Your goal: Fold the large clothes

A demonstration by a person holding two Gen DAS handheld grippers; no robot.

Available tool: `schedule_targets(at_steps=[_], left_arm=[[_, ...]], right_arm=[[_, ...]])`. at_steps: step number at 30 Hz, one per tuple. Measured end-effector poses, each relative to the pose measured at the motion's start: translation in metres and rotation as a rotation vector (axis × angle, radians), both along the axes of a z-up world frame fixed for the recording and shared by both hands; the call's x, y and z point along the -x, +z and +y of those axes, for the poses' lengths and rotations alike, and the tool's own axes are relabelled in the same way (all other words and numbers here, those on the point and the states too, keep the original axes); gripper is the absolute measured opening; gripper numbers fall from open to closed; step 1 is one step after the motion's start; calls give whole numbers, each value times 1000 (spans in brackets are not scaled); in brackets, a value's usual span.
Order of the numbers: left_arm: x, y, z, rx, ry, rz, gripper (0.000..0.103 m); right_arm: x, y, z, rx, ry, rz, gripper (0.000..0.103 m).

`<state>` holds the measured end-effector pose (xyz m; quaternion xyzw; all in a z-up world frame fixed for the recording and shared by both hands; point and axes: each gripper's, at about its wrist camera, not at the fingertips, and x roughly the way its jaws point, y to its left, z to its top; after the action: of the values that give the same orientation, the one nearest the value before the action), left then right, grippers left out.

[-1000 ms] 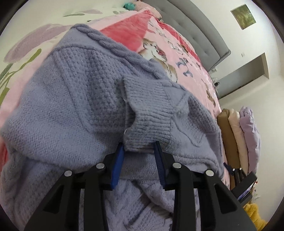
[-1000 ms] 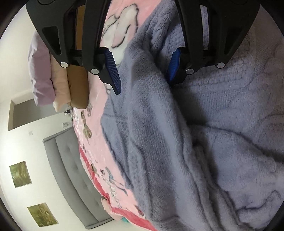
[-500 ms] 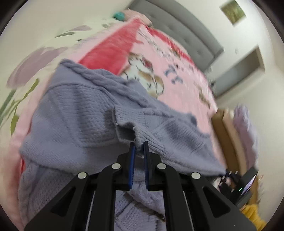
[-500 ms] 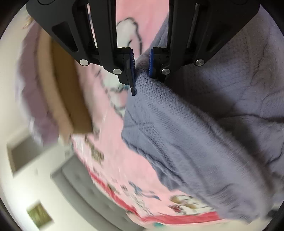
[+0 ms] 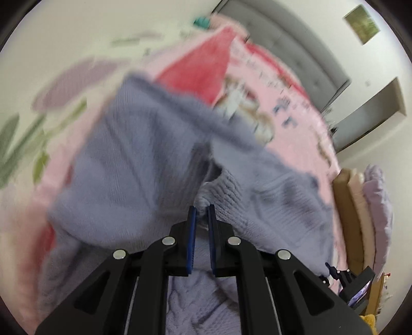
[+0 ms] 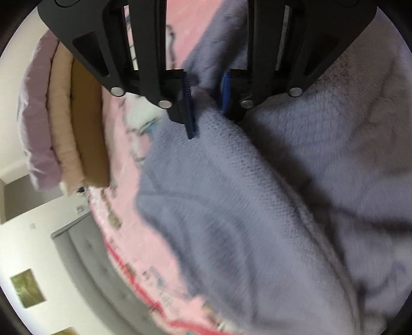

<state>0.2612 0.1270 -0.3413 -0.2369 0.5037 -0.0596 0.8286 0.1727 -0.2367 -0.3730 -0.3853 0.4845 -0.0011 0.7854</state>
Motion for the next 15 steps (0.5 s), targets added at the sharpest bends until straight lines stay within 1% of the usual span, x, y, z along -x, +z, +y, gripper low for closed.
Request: schedule_targets(at_steps=[2,3,4,5,6,7,8,9,10,11,12,14,15], left_arm=[[3,-13,-2,-7,-10,9,9],[6,-12,-1,6,-1,-19,9],[10,-9,1,19,5,-48,9],[12,-6,3,24,10,-67,11],[17,-1,5,17,17,-85,12],[22,4,6,-14,28,-96,12],[25,8,6,-51,37,-92,13],[31,15,7,-97,36,-89,13],[35,21,9,-126,39,-95,13],[40,31,9,-180,47,-106,13],[43,38,8,-196,41,-127,13],[45,57,3,-213,11,-196,13],[42,65,-4,-203,-22,-229,17]], right_arm=[[6,6,0,-11,-10,-16,19],[9,14,-3,-45,-25,-28,22],[14,24,-9,-88,-33,-54,29],[20,30,-13,-102,-40,-79,35],[27,36,-18,-106,-47,-103,51],[34,41,-22,-109,-52,-116,53],[42,46,-29,-129,-64,-115,52],[48,53,-37,-160,-91,-122,49],[52,60,-45,-197,-131,-123,42],[52,64,-52,-230,-161,-120,38],[51,70,-57,-267,-200,-129,34],[40,82,-71,-355,-269,-167,34],[34,85,-75,-382,-291,-188,34]])
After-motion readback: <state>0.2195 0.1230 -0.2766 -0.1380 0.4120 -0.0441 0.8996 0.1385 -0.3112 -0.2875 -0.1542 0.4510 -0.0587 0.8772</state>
